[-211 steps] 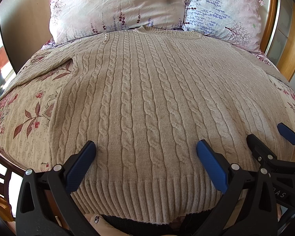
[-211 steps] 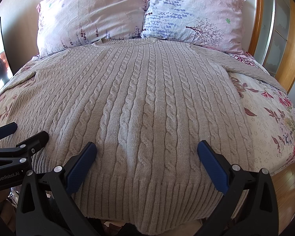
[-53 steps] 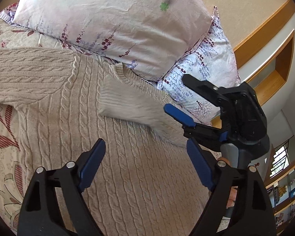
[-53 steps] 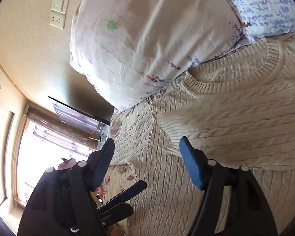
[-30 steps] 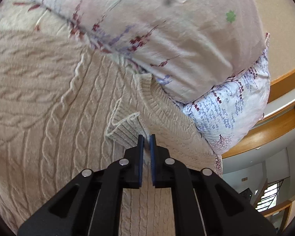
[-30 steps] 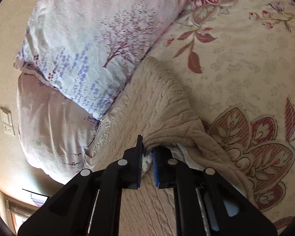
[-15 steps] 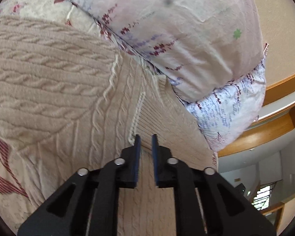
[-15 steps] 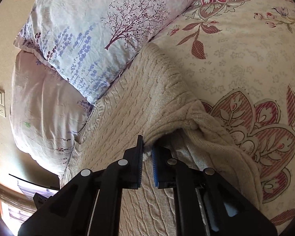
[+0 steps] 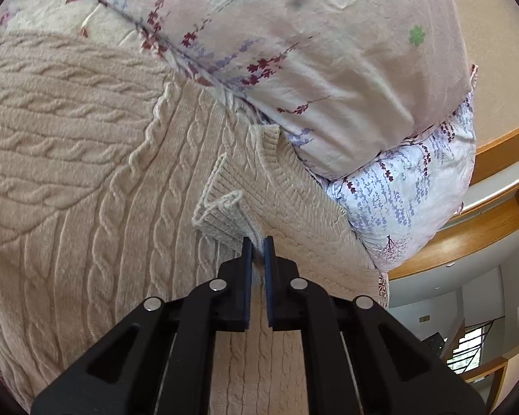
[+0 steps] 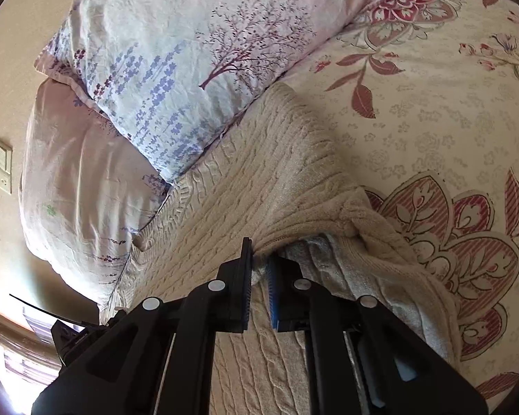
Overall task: Fold small clothes
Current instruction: 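Fold the held sleeve across the sweater body and open the left gripper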
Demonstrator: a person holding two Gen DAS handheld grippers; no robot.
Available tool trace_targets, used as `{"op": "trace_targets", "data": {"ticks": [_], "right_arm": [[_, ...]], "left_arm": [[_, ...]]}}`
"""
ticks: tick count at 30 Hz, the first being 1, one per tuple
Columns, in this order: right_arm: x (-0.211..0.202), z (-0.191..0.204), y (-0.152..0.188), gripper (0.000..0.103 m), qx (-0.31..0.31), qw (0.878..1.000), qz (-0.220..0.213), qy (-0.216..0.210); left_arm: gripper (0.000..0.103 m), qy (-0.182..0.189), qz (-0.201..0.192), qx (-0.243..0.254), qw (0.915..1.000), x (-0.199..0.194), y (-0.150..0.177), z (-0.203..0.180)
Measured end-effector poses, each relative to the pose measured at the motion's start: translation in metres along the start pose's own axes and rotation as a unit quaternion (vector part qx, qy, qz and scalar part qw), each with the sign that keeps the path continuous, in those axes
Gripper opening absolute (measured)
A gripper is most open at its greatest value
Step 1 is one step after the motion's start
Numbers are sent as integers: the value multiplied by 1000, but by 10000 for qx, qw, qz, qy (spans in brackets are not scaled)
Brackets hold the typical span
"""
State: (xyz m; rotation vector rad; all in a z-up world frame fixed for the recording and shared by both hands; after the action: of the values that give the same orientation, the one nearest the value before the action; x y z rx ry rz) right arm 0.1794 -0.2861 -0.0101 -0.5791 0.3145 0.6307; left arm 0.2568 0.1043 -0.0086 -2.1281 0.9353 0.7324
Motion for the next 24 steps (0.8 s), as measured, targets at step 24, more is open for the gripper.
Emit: {"op": "trace_targets", "data": {"ticks": [24], "right_arm": [[-17,30,-13,47,-548,9984,31,106]], "left_arm": [[10,-591,-156,109,9981,-5,2,29]]}}
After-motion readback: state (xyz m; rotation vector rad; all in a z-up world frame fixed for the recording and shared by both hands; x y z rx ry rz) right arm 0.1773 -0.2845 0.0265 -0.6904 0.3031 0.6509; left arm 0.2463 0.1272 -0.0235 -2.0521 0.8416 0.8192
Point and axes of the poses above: each gripper's, at about its wrist camera, not at the fingertips, and x roughly the way its jaws point, z to its left, y to its underside, the point moved 2 cm from there along x, roughly the way its jaws point, and after that the axes turned 12 degrees about -y, right-handed, at the moved point
